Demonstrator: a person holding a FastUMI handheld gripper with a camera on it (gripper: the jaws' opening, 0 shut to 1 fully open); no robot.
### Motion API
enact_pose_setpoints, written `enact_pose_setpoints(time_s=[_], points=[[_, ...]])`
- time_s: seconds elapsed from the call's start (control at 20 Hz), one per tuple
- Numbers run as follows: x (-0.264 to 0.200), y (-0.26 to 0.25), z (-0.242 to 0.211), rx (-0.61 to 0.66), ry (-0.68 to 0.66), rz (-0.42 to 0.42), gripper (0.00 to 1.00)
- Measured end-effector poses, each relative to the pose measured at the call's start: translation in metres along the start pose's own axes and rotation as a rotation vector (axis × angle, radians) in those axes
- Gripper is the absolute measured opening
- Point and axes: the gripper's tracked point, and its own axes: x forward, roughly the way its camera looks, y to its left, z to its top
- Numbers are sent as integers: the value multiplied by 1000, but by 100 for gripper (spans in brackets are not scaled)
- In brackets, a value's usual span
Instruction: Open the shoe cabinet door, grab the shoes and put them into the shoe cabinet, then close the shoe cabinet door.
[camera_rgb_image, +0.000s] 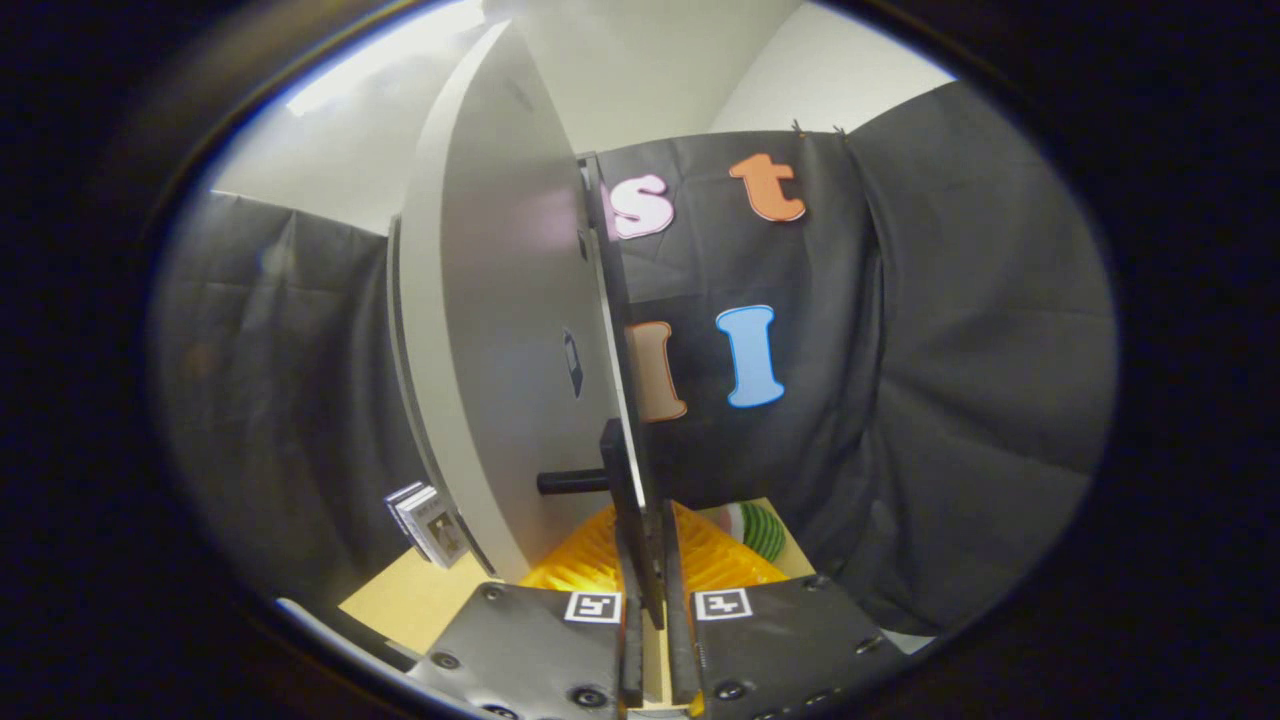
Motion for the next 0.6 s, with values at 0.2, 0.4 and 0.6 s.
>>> enact_pose_setpoints(time_s=[0.2,0.4,0.6], points=[[-1,1,-1,4,4,2,12],[-1,-2,-1,14,15,12,13],[-13,-3,5,15,-7,32,13]])
